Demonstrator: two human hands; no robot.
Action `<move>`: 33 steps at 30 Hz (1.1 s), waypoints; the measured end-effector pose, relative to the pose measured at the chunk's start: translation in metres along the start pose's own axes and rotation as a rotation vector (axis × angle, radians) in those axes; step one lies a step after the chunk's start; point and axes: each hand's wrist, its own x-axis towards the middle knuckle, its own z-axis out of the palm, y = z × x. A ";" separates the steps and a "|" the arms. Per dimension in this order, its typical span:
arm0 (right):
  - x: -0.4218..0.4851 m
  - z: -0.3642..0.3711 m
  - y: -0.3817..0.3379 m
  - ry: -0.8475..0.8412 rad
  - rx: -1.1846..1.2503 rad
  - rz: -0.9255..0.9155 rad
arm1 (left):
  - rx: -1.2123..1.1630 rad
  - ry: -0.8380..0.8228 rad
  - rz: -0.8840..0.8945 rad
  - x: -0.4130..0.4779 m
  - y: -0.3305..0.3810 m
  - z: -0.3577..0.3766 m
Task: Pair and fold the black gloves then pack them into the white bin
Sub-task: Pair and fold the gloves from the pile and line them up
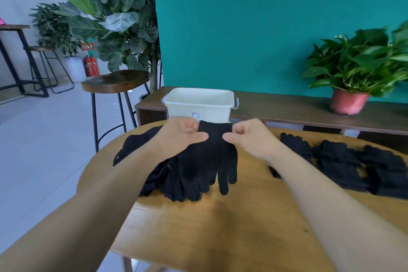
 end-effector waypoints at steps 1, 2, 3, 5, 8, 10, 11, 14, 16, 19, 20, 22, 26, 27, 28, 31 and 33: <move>-0.012 0.000 0.004 -0.013 0.018 0.020 | -0.018 -0.033 -0.012 -0.009 -0.001 0.006; -0.022 0.000 0.010 -0.027 0.058 0.035 | -0.052 -0.063 -0.020 -0.019 -0.001 0.011; -0.033 -0.002 0.015 -0.054 0.091 0.054 | -0.071 -0.095 -0.021 -0.031 -0.002 0.017; -0.052 -0.005 0.025 -0.133 0.127 0.079 | -0.034 -0.161 -0.047 -0.054 -0.006 0.028; -0.073 -0.008 0.031 -0.197 0.158 0.097 | -0.039 -0.192 -0.100 -0.075 -0.016 0.041; -0.082 -0.008 0.031 -0.189 0.149 0.107 | -0.106 -0.170 -0.160 -0.084 -0.018 0.052; -0.086 -0.007 0.033 -0.183 0.152 0.111 | -0.144 -0.169 -0.182 -0.087 -0.019 0.060; -0.095 -0.004 0.040 -0.174 0.196 0.150 | -0.239 -0.169 -0.227 -0.094 -0.020 0.080; -0.099 -0.001 0.046 -0.166 0.191 0.200 | -0.233 -0.151 -0.251 -0.095 -0.026 0.090; -0.100 0.000 0.055 -0.165 0.183 0.234 | -0.259 -0.159 -0.253 -0.093 -0.031 0.094; -0.097 -0.001 0.058 -0.154 0.177 0.236 | -0.261 -0.172 -0.255 -0.090 -0.031 0.094; -0.087 -0.006 0.064 -0.111 0.159 0.235 | -0.256 -0.178 -0.254 -0.078 -0.030 0.093; -0.058 -0.018 0.066 -0.039 0.110 0.244 | -0.201 -0.102 -0.212 -0.042 -0.021 0.091; -0.049 -0.022 0.066 -0.009 0.092 0.243 | -0.191 -0.068 -0.187 -0.033 -0.017 0.092; -0.041 -0.027 0.064 0.031 0.088 0.231 | -0.180 -0.030 -0.151 -0.022 -0.011 0.092; -0.027 -0.042 0.053 0.161 0.068 0.125 | -0.064 0.117 0.005 0.006 0.005 0.096; -0.033 -0.051 0.048 0.205 0.067 0.039 | -0.036 0.160 0.093 0.009 0.004 0.105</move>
